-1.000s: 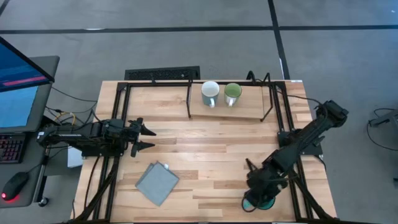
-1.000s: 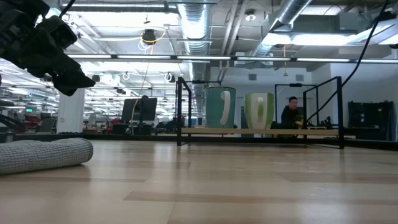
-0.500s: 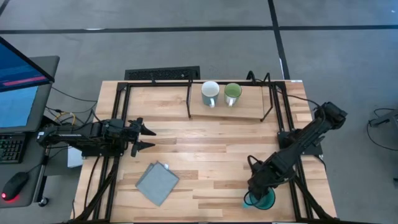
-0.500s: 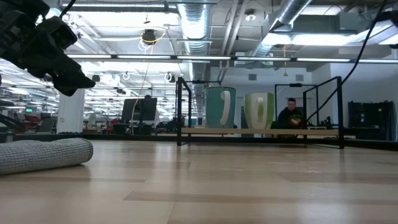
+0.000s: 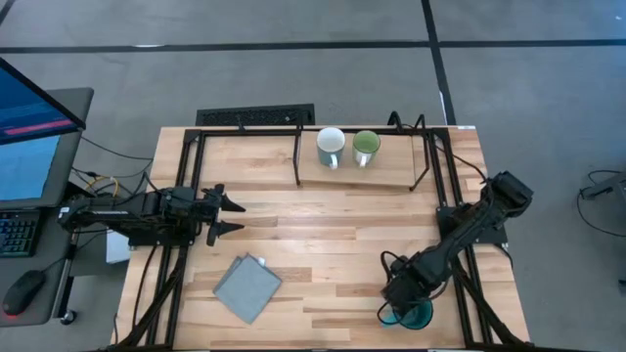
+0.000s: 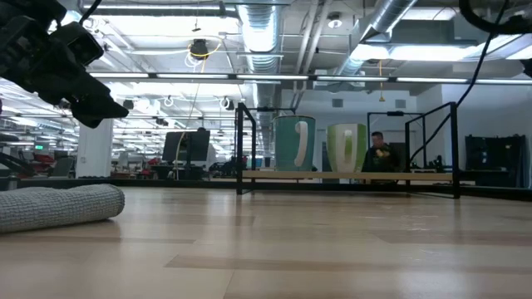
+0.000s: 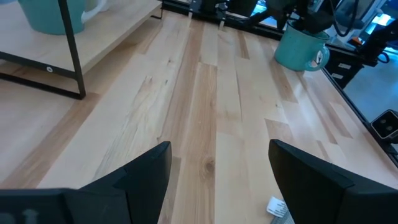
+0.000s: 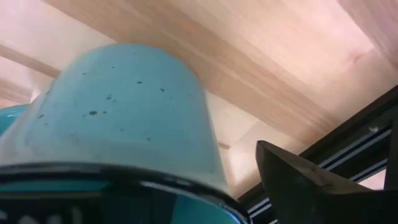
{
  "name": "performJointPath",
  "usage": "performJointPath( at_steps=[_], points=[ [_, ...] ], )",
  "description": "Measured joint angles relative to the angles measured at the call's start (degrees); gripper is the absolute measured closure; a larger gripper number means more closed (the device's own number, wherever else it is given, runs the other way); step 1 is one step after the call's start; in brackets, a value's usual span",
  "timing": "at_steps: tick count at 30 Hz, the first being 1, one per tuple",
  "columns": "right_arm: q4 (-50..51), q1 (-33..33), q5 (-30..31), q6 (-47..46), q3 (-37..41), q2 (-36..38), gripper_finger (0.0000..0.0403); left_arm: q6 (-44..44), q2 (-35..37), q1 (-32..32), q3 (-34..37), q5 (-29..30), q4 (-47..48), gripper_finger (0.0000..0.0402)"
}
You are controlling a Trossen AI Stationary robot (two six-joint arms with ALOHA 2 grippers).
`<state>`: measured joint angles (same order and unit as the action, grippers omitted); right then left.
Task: Stack small to large cups/mugs on shelf
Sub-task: Put the blue mug on the shelf
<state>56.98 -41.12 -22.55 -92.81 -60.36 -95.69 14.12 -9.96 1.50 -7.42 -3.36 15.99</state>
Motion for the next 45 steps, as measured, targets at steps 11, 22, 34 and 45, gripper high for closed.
performJointPath(
  at_steps=[11, 22, 34, 45],
  points=[
    [-0.27, 1.13, -0.15, 2.22, -0.01, -0.19, 0.0312, -1.04, -0.02, 0.00, 0.00, 0.32, 0.00, 0.0140],
    [-0.94, 1.18, -0.58, 2.57, -0.33, 0.11, 0.0359, -1.09, -0.02, -0.01, 0.00, 0.73, 0.02, 0.0140],
    [2.14, 7.26, 1.19, 6.78, 0.05, 2.44, 0.0362, -1.92, -0.02, 0.00, 0.00, 1.18, 0.02, 0.0140],
    [19.32, 16.24, 5.65, 21.59, -2.80, 5.83, 0.0365, -1.87, -0.02, -0.02, 0.00, 1.18, 0.02, 0.0140]
  ],
)
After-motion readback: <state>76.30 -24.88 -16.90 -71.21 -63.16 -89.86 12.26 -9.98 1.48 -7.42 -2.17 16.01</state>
